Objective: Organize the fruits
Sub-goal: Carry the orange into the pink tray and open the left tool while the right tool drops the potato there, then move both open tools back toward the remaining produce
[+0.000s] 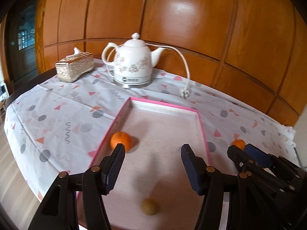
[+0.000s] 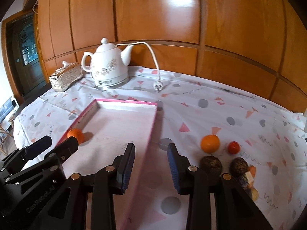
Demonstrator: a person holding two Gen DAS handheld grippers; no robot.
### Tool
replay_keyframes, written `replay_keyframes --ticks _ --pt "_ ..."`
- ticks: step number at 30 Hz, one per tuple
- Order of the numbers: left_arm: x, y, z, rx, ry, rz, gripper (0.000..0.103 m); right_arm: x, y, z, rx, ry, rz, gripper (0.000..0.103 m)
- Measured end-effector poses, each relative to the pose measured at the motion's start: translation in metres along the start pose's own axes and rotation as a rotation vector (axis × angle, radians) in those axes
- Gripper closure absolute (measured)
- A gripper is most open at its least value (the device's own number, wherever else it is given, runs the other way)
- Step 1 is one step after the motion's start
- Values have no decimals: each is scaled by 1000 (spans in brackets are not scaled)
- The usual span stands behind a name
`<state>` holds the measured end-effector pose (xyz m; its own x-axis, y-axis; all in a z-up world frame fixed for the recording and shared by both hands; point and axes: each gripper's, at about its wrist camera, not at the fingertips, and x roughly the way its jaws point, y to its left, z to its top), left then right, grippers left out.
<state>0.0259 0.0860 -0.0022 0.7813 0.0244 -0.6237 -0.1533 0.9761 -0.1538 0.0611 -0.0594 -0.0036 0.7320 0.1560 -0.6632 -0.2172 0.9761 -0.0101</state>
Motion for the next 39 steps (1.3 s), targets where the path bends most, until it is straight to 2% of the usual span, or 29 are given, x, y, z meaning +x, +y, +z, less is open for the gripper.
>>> replay_keyframes --ticks 7,11,21,30,34,37,39 --pt "-3 -29 -5 73 17 -69 40 -11 -32 -10 31 -11 -54 67" --pt "-4 -55 -11 144 33 -137 40 -20 -65 -21 81 -7 -94 67" --pt "3 -115 -31 271 119 -314 40 -35 -166 -77 279 98 -239 67" --pt "18 -157 -49 341 207 -445 43 -40 -207 -106 388 147 -290 67" --pt "25 -171 -53 350 239 -457 43 -41 -213 -109 399 147 -294 67" --pt "36 -173 -50 328 253 -414 43 -40 -217 -110 411 150 -291 67" --pt "50 -171 -44 285 282 -386 50 -39 -218 -111 410 153 -287 67"
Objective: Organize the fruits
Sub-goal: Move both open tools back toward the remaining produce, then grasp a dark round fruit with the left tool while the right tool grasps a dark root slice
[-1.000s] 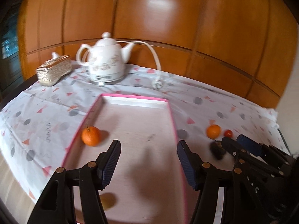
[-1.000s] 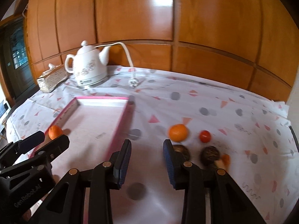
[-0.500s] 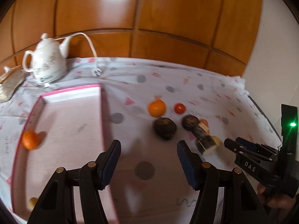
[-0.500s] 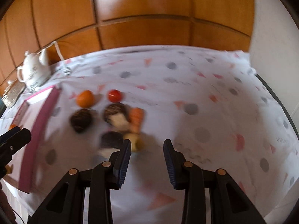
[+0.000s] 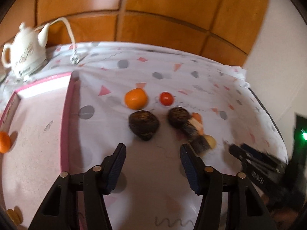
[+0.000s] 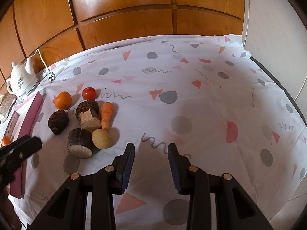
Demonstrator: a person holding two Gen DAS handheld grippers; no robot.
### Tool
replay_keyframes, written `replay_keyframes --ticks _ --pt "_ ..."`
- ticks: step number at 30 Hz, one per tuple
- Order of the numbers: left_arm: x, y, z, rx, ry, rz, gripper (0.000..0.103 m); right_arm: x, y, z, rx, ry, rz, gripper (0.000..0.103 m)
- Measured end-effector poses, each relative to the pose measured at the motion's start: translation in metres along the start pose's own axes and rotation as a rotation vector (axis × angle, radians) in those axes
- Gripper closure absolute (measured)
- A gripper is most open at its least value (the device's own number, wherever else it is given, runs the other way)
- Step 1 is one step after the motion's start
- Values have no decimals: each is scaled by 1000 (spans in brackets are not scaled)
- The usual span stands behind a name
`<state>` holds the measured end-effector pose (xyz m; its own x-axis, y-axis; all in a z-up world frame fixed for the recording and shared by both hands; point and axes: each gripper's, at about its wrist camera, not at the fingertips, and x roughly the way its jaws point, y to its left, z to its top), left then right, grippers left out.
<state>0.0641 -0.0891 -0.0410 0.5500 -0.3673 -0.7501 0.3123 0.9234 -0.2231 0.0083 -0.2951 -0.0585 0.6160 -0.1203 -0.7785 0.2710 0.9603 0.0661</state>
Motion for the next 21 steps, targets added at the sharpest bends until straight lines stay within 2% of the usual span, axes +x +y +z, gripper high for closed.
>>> replay_keyframes --ticks 5,13,14,16,21 --pt "15 7 19 -22 -11 31 51 3 0 -1 -7 3 8 67" --pt "52 0 32 15 18 90 51 5 -1 -3 -15 0 39 67" --pt "57 2 32 9 29 92 50 5 -1 -4 -17 0 44 67" --pt "60 2 31 10 26 65 56 5 -2 -4 -17 -1 55 67" --pt "50 2 21 20 1 66 57 4 -1 -4 -14 -3 92 67"
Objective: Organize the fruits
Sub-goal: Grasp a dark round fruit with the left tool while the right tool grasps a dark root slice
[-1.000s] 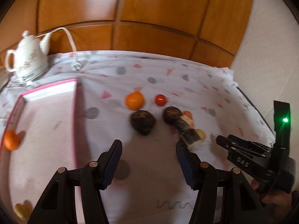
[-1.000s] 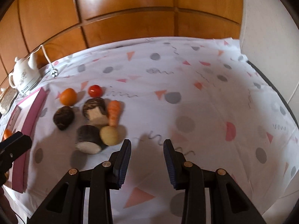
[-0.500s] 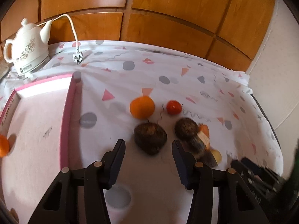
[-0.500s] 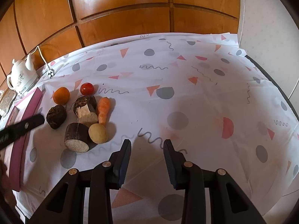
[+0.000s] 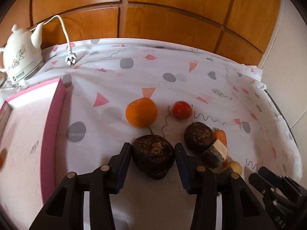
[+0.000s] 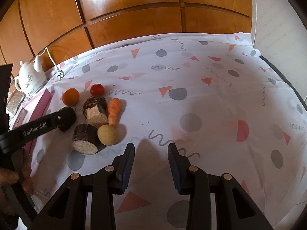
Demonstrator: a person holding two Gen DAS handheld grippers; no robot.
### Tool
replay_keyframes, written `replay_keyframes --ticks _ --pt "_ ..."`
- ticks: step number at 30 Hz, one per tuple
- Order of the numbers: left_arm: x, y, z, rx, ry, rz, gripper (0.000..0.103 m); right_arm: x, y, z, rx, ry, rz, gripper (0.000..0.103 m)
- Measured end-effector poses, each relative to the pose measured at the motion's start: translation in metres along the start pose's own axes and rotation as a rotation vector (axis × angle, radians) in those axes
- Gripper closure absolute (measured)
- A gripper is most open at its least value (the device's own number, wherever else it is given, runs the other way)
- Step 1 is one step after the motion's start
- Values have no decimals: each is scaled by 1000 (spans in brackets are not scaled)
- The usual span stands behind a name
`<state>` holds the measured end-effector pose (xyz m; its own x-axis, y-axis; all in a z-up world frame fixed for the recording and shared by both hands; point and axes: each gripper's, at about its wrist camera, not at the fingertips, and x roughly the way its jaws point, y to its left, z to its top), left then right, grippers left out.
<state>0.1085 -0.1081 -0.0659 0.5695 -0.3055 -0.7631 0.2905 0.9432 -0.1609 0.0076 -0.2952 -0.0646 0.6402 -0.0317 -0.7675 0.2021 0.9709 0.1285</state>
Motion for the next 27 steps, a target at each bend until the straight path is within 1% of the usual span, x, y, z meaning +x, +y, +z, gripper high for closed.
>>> replay_keyframes --ticks 4,9,11,15,19,21,22,23,24,27 --pt "-16 4 -16 0 -10 -4 57 -3 6 1 -8 -5 55 67" --pt "-30 4 -34 28 -46 2 56 -4 25 -3 -38 19 174 67" --pt "-31 5 -38 27 -61 5 56 -2 33 -5 -52 33 207 67" --pt "-30 6 -40 17 -77 2 56 3 45 -8 -68 50 230 67" --pt "-28 8 -42 -1 -90 -5 56 9 50 -5 -71 58 232 67" --pt "-26 8 -42 -9 -83 -19 54 12 52 -3 -74 58 231 64" --pt "-24 7 -43 -1 -83 -10 54 14 53 -2 -74 56 236 60" --pt "-23 5 -44 8 -84 1 58 14 54 -1 -76 55 238 57" --pt "-23 4 -45 16 -84 17 60 15 56 0 -82 53 231 57" --pt "-22 5 -46 13 -89 20 62 16 58 0 -93 48 219 57"
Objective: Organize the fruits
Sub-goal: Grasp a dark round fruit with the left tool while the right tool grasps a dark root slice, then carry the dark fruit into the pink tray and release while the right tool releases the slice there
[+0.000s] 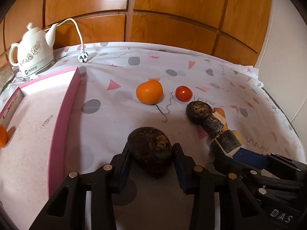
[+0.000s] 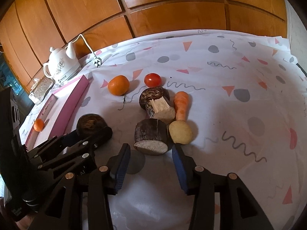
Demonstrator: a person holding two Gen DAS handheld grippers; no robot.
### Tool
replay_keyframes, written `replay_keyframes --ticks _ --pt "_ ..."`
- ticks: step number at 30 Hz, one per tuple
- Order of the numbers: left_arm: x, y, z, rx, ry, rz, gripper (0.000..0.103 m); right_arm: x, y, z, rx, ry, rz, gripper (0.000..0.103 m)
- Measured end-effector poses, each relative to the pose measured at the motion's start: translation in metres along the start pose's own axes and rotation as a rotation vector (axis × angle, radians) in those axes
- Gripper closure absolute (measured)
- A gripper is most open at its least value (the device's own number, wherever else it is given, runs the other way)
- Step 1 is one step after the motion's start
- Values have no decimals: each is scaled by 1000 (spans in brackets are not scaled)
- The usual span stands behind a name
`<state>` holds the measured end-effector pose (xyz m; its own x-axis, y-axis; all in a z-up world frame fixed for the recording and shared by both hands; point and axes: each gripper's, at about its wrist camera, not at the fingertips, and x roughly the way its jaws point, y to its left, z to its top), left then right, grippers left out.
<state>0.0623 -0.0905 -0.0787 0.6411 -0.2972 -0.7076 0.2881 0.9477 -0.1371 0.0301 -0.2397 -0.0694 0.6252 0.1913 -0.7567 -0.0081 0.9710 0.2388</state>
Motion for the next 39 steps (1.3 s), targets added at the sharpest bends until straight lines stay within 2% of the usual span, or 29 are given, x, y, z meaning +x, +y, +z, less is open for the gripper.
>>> replay_keyframes --ticks 7,11,13,15,29,39 --pt "1 0 -1 3 -6 4 62 4 1 3 -22 -22 -26 57" --pt "1 3 -1 -10 -10 -8 63 7 4 2 -48 -30 -52 67" --pt "0 5 -1 -23 -9 -15 65 6 6 2 -62 -36 -62 67" --pt "0 8 1 -34 -6 -9 75 7 8 0 -83 -42 -72 67" --pt "-20 15 5 -77 -14 -70 76 1 11 -6 -112 -48 -78 67" --pt "-52 17 15 -54 -54 -21 76 -3 27 -6 -157 -47 -43 68"
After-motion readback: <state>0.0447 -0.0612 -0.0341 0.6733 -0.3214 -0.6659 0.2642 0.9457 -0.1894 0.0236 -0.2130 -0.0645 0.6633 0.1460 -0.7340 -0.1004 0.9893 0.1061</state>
